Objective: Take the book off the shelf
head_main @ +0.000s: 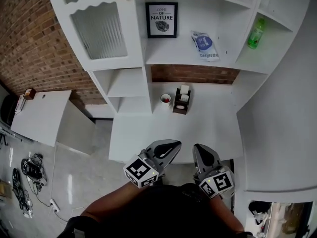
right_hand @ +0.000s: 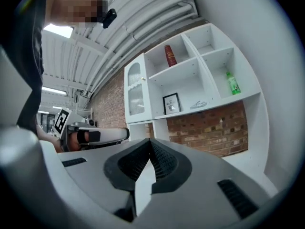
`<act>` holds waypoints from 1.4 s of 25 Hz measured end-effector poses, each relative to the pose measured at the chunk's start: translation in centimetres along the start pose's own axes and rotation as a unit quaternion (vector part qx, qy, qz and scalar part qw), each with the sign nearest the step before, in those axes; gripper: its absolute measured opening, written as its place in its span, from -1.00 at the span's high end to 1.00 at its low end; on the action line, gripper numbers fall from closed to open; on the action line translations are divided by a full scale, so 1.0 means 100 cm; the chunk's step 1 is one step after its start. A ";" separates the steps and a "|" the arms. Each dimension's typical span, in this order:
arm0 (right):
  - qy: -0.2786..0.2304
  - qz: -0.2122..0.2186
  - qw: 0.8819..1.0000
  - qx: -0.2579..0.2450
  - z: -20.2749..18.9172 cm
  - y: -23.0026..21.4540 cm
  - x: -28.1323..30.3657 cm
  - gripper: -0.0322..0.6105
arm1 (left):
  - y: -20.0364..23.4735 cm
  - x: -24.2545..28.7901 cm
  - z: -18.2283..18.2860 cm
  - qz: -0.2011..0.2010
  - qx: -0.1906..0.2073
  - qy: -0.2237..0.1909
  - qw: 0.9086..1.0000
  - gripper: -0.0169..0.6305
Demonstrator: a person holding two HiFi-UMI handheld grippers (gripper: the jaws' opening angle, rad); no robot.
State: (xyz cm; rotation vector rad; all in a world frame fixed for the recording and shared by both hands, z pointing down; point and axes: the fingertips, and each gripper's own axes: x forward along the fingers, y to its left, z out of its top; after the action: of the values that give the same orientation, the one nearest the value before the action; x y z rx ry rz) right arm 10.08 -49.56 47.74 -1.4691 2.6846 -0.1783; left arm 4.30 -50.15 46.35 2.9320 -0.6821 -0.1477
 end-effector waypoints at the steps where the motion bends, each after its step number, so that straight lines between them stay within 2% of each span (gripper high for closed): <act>1: 0.001 0.001 1.000 0.017 0.000 -0.006 0.009 0.85 | 0.007 0.002 0.001 0.001 -0.001 -0.001 1.000 0.93; 3: 0.003 0.008 0.999 0.038 0.001 -0.017 0.025 0.85 | 0.019 0.006 0.001 0.006 0.000 -0.003 1.000 0.93; 8: 0.014 0.040 0.999 0.027 0.016 -0.035 0.062 0.85 | 0.057 0.022 0.012 0.041 0.008 -0.002 0.999 0.93; 11: 0.013 0.066 0.998 0.005 0.034 -0.047 0.081 0.85 | 0.072 0.038 0.030 0.047 0.027 -0.007 0.999 0.93; 15: 0.017 0.108 0.994 -0.031 0.063 -0.061 0.104 0.85 | 0.087 0.060 0.062 0.048 0.017 -0.039 0.998 0.93; 19: -0.001 0.117 0.990 -0.075 0.109 -0.081 0.122 0.85 | 0.097 0.085 0.097 0.041 0.048 -0.055 0.997 0.93; 23: -0.028 0.118 0.986 -0.116 0.158 -0.097 0.135 0.85 | 0.105 0.107 0.134 0.021 0.061 -0.069 0.996 0.93; 29: -0.008 0.142 0.978 -0.156 0.205 -0.100 0.157 0.85 | 0.111 0.129 0.192 0.004 0.129 -0.075 0.989 0.93; 35: -0.034 0.142 0.969 -0.199 0.271 -0.091 0.168 0.84 | 0.112 0.143 0.248 -0.017 0.198 -0.056 0.978 0.93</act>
State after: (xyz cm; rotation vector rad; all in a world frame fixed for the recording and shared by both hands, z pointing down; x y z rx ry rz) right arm 11.97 -70.33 22.01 -1.1131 2.9491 0.4446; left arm 9.18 -69.06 22.51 3.3391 -0.7528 -0.2028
